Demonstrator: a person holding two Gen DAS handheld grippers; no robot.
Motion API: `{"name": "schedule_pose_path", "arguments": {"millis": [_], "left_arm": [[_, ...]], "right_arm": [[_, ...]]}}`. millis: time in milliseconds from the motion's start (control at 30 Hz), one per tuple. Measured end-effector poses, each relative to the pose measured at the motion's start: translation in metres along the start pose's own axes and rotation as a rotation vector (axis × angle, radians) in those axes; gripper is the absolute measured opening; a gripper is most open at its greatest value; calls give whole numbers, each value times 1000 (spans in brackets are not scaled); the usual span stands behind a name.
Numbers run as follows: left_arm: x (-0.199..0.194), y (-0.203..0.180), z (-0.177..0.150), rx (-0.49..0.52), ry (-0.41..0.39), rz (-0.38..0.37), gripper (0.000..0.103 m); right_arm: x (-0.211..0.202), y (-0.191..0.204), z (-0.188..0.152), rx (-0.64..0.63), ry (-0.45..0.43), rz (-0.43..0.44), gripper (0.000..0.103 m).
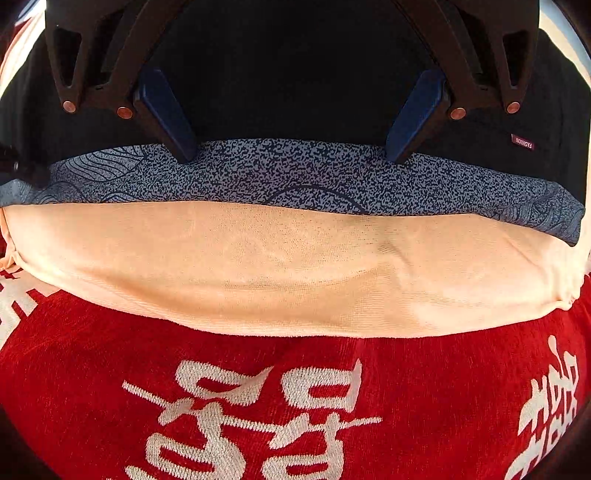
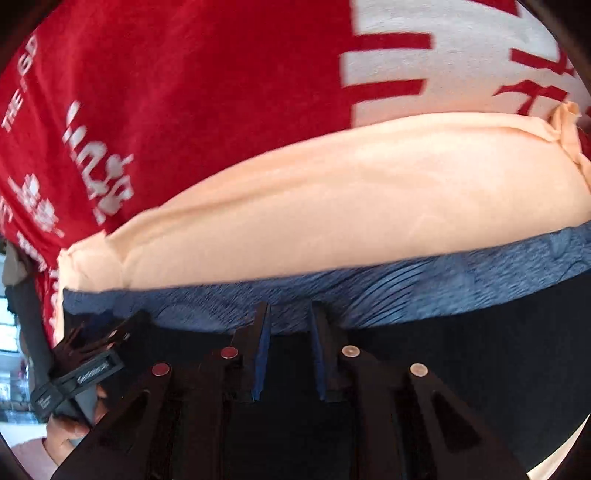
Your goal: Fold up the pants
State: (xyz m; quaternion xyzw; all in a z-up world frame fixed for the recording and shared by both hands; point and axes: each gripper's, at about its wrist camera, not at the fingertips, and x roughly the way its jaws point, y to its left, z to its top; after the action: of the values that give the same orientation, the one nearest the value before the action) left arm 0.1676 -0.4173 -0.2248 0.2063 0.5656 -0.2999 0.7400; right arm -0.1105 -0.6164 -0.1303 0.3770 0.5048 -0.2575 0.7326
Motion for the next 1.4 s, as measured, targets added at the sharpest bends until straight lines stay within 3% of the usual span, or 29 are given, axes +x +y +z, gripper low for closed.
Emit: {"name": "schedule_pose_path", "arguments": {"millis": [67, 100, 167, 200, 267, 333, 500, 733, 933, 1400], "left_arm": [[-6, 6, -7, 1, 3, 5, 103], [-6, 6, -4, -2, 13, 7, 103], [-14, 3, -35, -18, 28, 12, 103], [-16, 4, -34, -21, 35, 15, 103], [-24, 0, -33, -12, 36, 26, 103], [-29, -3, -32, 2, 39, 40, 103], [-55, -24, -27, 44, 69, 75, 103], [-81, -39, -47, 80, 92, 71, 103], [-95, -80, -54, 128, 80, 66, 103], [-107, -202, -69, 258, 96, 19, 103]], "right_arm": [[-5, -8, 4, 28, -10, -59, 21], [-9, -13, 4, 51, -7, -60, 23], [-18, -19, 1, 89, 2, -44, 25], [-25, -20, -3, 94, 5, -42, 26], [-39, -22, -16, 96, 9, -46, 38], [-50, -23, -29, 103, 6, -51, 55], [-76, -39, -72, 166, 34, -33, 56], [-96, -83, -108, 253, 68, -11, 56], [-92, -89, -113, 300, 63, -2, 56], [-112, -159, -123, 404, 17, -15, 56]]}}
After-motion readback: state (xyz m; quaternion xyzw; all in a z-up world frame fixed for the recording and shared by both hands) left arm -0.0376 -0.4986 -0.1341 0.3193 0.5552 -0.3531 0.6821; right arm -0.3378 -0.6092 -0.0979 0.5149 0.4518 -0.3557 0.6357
